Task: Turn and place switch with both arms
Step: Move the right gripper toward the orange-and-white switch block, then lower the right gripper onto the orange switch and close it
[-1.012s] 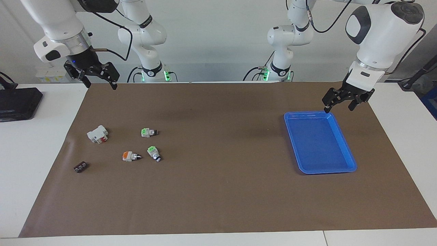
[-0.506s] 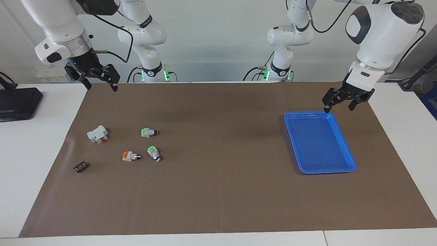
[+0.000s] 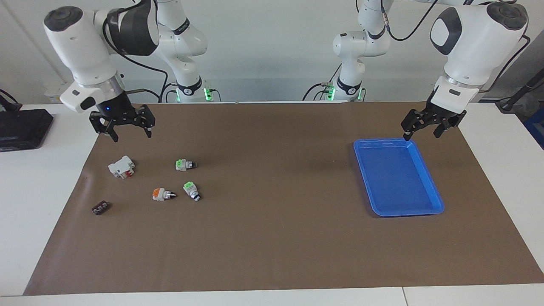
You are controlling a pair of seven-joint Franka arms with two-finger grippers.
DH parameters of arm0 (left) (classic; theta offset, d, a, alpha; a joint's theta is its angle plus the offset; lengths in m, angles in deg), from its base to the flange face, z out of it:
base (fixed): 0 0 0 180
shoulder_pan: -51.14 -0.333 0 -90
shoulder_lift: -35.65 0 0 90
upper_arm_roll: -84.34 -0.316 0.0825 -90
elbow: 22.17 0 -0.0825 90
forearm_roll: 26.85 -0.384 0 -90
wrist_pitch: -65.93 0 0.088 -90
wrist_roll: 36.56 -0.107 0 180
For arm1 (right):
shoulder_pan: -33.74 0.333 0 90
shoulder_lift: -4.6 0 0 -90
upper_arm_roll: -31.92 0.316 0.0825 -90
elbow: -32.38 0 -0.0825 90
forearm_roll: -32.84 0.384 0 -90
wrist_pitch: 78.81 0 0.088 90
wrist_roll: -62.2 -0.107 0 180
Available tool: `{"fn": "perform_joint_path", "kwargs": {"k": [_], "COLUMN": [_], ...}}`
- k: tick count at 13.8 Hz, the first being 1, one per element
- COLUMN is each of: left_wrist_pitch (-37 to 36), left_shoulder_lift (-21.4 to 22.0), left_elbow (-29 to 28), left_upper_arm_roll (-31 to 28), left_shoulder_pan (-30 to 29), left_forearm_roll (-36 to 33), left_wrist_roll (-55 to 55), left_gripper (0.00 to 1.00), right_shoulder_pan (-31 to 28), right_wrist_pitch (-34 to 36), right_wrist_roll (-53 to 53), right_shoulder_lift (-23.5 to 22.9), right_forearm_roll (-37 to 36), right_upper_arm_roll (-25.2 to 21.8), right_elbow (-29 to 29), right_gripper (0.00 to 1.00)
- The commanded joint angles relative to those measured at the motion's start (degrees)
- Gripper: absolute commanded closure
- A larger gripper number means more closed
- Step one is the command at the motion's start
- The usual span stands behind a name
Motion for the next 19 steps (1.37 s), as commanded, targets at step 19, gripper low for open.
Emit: {"fn": "perform_joint_path", "kwargs": {"k": [19], "left_wrist_pitch": [0.62], "left_shoulder_lift": [1.75], "left_elbow": [-2.06], "left_upper_arm_roll": [-0.04], "left_shoulder_pan": [-0.24], "left_forearm_roll": [0.41], "left_wrist_roll": [-0.33], "left_gripper": [0.0], "right_shoulder_pan": [-1.75], "right_wrist_pitch": [-30.77], "right_wrist_roll": [66.36], "right_shoulder_lift": [-23.19], "right_forearm_roll": [11.31], "right_upper_arm_roll": [0.61], "right_elbow": [8.52], "right_gripper": [0.0]}}
